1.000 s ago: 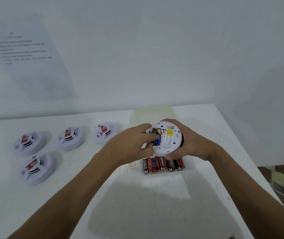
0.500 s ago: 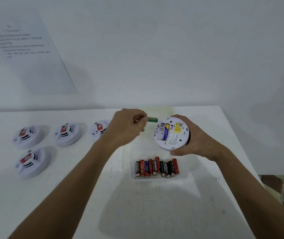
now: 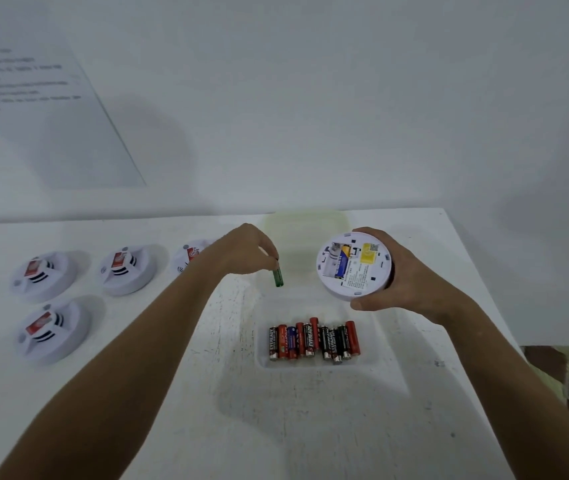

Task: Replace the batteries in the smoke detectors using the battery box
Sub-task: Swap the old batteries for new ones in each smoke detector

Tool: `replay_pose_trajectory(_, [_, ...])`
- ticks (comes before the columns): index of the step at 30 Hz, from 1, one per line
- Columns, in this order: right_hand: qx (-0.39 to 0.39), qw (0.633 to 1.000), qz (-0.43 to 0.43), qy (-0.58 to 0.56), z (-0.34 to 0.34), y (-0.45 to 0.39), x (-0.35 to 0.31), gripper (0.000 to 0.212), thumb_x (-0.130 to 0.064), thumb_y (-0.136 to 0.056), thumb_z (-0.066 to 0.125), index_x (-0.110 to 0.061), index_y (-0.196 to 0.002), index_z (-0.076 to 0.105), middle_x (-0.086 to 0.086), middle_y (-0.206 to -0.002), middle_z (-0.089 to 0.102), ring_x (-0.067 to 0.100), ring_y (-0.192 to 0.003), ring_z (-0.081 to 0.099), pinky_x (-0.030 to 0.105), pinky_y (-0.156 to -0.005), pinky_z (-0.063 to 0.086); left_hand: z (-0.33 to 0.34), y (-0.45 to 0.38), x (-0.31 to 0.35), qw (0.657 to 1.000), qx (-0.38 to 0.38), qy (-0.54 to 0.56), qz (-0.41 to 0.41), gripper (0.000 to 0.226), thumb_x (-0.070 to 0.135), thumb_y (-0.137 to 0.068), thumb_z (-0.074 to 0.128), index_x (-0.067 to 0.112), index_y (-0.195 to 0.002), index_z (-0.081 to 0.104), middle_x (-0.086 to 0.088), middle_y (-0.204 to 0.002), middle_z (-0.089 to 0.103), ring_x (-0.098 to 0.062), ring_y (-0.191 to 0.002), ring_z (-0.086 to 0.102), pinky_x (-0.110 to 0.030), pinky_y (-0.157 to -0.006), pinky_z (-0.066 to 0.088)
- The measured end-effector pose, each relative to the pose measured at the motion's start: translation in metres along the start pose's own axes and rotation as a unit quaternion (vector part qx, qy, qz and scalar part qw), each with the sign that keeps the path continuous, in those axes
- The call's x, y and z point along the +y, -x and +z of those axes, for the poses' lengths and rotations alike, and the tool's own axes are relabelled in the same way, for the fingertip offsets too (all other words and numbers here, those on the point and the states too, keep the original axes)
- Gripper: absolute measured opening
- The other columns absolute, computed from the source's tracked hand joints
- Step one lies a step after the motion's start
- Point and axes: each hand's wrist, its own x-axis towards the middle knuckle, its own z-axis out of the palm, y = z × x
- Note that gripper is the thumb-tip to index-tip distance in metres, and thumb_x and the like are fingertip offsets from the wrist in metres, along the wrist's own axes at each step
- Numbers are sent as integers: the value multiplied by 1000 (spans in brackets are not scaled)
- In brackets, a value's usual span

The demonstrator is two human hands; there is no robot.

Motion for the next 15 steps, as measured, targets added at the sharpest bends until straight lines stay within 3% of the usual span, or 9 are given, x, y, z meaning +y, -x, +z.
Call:
replay_pose_trajectory(4, [-7, 1000, 8, -4, 0, -5, 1, 94, -11, -56, 89, -32, -136, 45, -19, -124, 61, 1, -115, 59, 22, -84, 56, 3, -15, 4, 993, -85, -70, -34, 23, 21, -84, 68, 15, -105, 75, 6, -108, 66, -13, -103, 59, -26, -85, 46])
replay_pose_trajectory(6, [-9, 1000, 12, -6, 1, -5, 2, 94, -10, -56, 89, -32, -136, 46, -19, -123, 61, 1, -116, 59, 23, -85, 56, 7, -21, 3, 989, -102, -100, -40, 16, 19, -85, 65, 12, -97, 73, 1, -101, 63, -16, -97, 59, -27, -83, 47])
replay_pose_trajectory(8, [-7, 1000, 14, -9, 2, -4, 2, 94, -10, -56, 89, -33, -136, 46, -19, -124, 61, 2, -116, 59, 24, -85, 56, 12, -23, 1, 988, -98, -111, -40, 11, 17, -86, 63, 12, -93, 70, -3, -99, 63, -18, -97, 59, -26, -80, 45])
replay_pose_trajectory(11, [-1, 1000, 14, -7, 2, -1, 4, 93, -12, -56, 89, -35, -134, 46, -19, -123, 61, 2, -116, 59, 24, -85, 56, 15, -18, 2, 991, -74, -106, -28, 29, 15, -89, 61, 12, -116, 70, -1, -125, 65, -19, -114, 58, -20, -84, 41])
replay_pose_trajectory(15, [8, 1000, 10, -5, 4, 4, 3, 92, -11, -55, 89, -36, -133, 47, -21, -123, 61, 1, -116, 58, 22, -85, 56, 12, -2, 6, 997, -17, -77, -10, 28, 16, -90, 59, 16, -116, 70, 0, -132, 60, -17, -117, 56, -20, -87, 38])
